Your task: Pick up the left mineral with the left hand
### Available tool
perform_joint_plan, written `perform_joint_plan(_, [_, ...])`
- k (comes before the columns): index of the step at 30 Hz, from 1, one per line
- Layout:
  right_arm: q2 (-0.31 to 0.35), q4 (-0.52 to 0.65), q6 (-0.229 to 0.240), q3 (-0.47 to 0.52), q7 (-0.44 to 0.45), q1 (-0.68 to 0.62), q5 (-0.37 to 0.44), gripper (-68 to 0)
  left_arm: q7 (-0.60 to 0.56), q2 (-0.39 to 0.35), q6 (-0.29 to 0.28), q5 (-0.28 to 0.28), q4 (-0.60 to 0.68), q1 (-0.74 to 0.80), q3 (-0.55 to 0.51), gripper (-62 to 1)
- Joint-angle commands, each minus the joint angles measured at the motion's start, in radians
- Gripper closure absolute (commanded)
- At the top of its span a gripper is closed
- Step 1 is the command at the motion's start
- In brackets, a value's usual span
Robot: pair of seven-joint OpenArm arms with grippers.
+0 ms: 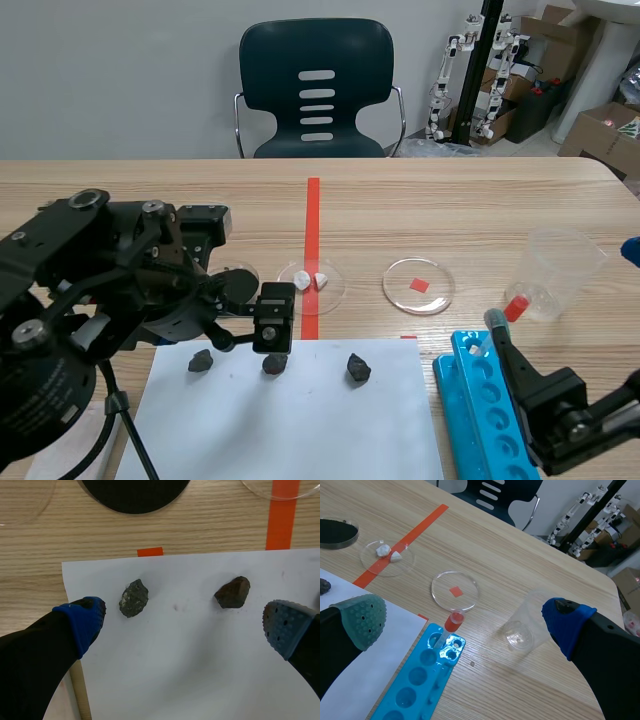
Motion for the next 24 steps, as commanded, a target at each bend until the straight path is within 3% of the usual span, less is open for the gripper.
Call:
perform_joint_plan(1, [0.000,0.018,-0.003,0.003,0.011,0.003,0.007,-67.9,0.013,0.003,0.013,0.015,-0.003,-0.022,0.000,-62.3])
perform_joint_plan(7, [0.000,0.018,-0.003,0.003,0.011,0.003,0.007,-67.9,0.042,0.013,0.048,0.057,-0.103,-0.083,0.000,-62.3])
perform_joint_plan(24, [0.000,0.018,-0.003,0.003,0.011,0.003,0.007,-67.9,0.042,0.013,0.048,0.105,-0.255,-0.121,0.000,-62.3])
